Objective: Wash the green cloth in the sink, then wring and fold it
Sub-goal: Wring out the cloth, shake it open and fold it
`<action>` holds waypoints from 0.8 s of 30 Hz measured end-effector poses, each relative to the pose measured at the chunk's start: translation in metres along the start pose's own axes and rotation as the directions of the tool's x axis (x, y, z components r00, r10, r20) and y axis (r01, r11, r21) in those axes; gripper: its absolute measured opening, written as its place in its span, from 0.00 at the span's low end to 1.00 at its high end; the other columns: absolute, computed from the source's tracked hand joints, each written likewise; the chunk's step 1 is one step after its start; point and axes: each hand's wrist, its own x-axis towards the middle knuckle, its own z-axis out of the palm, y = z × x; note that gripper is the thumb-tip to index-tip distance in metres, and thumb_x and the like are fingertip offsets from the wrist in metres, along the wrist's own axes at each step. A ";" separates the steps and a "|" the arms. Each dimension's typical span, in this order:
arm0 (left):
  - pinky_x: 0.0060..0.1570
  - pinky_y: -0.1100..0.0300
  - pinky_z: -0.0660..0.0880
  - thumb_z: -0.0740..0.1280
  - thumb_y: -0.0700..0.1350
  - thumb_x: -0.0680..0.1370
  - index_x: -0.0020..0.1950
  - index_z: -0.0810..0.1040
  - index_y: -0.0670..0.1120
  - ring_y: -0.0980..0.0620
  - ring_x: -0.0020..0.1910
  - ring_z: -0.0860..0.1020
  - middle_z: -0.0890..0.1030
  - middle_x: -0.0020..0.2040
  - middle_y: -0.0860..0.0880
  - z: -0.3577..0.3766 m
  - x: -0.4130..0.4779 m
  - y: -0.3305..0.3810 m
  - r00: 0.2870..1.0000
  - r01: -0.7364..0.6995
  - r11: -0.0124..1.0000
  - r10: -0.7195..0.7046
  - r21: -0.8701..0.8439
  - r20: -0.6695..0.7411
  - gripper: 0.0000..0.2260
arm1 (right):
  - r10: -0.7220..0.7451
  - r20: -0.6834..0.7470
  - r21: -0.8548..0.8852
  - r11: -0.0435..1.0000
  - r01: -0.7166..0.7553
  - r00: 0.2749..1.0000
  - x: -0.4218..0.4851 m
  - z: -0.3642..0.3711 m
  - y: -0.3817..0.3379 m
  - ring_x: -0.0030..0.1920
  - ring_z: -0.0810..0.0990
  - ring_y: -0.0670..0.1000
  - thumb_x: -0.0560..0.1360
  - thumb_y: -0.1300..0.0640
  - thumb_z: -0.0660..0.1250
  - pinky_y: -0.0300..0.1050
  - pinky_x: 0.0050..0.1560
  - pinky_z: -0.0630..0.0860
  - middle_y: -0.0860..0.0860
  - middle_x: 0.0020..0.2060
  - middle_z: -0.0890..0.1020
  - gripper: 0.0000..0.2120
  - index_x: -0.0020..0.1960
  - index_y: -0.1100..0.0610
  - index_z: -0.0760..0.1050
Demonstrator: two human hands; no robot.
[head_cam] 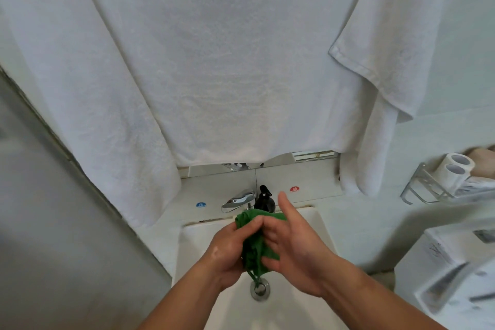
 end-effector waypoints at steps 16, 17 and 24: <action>0.74 0.39 0.63 0.59 0.47 0.82 0.69 0.75 0.37 0.34 0.68 0.74 0.75 0.69 0.34 -0.059 0.002 -0.002 0.960 0.261 0.938 -0.227 -0.228 0.165 0.20 | 0.144 -0.041 0.092 0.986 -0.140 0.989 0.027 -0.080 0.032 0.66 0.77 0.64 0.81 0.50 0.64 0.64 0.69 0.70 0.63 0.65 0.79 0.21 0.68 0.62 0.76; 0.72 0.38 0.65 0.59 0.47 0.83 0.69 0.76 0.37 0.34 0.66 0.75 0.77 0.67 0.35 -0.063 0.003 -0.007 0.960 0.273 0.939 -0.252 -0.207 0.122 0.20 | 0.158 -0.094 0.046 0.987 -0.154 0.983 0.029 -0.078 0.032 0.61 0.81 0.63 0.80 0.53 0.66 0.61 0.65 0.75 0.63 0.61 0.82 0.19 0.66 0.63 0.78; 0.60 0.35 0.75 0.58 0.60 0.82 0.65 0.81 0.43 0.33 0.61 0.80 0.80 0.64 0.37 -0.066 0.009 -0.034 0.962 0.259 0.950 -0.270 -0.173 -0.042 0.24 | 0.175 -0.391 -0.172 0.951 -0.258 0.904 0.035 -0.069 0.024 0.49 0.86 0.62 0.79 0.48 0.69 0.61 0.58 0.80 0.61 0.48 0.86 0.20 0.58 0.64 0.81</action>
